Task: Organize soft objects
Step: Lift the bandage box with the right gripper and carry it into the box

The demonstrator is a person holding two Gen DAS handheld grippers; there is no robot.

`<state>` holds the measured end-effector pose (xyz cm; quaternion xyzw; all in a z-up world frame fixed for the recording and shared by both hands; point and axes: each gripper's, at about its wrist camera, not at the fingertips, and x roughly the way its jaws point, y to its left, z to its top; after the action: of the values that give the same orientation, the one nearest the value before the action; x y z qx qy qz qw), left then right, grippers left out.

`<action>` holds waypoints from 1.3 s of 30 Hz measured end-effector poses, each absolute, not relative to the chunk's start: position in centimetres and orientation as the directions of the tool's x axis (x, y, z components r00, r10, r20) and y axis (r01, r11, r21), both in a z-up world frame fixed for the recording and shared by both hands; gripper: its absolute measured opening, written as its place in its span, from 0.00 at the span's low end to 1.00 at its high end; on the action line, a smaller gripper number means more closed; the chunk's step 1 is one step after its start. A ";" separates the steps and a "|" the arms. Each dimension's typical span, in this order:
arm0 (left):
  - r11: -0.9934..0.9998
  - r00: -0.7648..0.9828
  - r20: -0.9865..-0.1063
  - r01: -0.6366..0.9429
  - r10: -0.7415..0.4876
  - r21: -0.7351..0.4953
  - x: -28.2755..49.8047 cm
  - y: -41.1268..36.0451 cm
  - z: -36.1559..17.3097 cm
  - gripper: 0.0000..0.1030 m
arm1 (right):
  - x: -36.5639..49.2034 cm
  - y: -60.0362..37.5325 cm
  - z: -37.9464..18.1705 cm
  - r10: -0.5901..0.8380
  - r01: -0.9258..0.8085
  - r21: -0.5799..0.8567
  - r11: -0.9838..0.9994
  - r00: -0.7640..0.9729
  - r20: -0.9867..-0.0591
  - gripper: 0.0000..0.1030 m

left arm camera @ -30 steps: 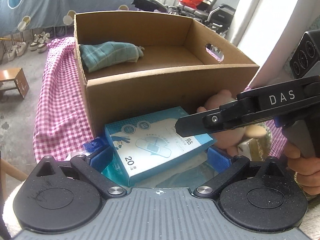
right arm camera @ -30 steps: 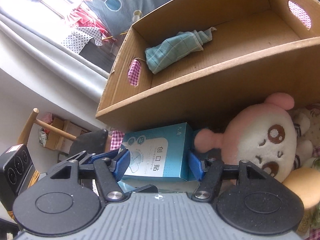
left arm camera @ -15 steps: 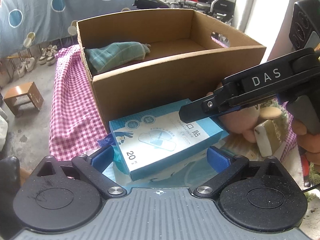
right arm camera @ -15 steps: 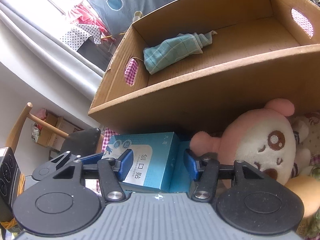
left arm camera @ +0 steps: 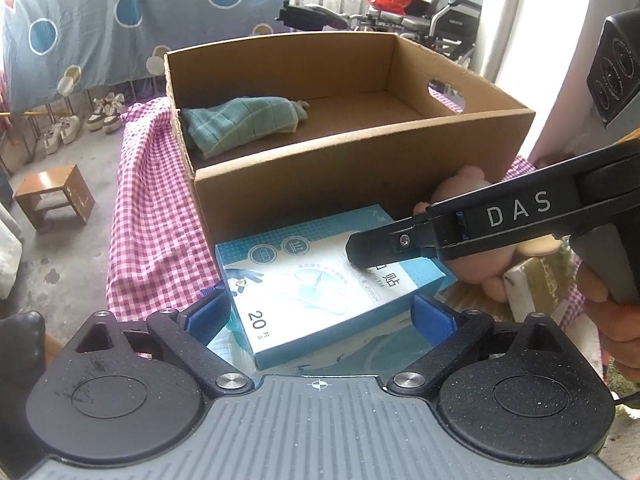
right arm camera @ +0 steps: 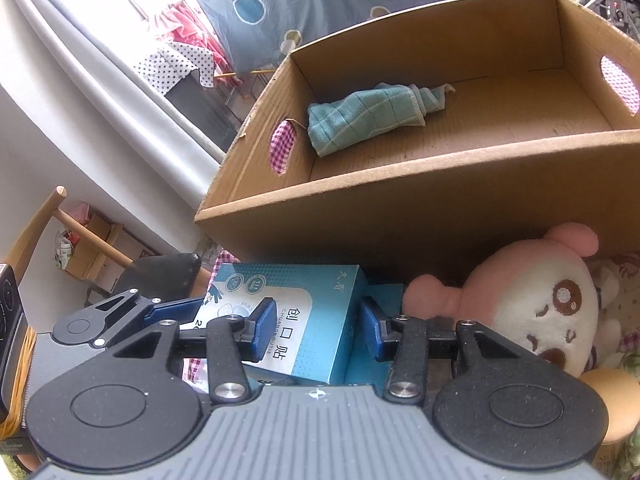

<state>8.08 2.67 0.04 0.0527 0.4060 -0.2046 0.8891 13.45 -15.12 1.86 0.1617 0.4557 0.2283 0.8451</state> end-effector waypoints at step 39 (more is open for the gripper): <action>0.924 0.609 -0.724 0.369 -0.324 -0.103 20.8 -0.8 5.3 0.94 | 28.9 -19.7 7.6 0.605 -0.264 0.545 0.796 0.359 -0.711 0.47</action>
<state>20.85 -0.81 5.35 0.0284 0.3974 -0.1933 0.8966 28.91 -19.67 7.56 0.1712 0.4979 0.2696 0.8063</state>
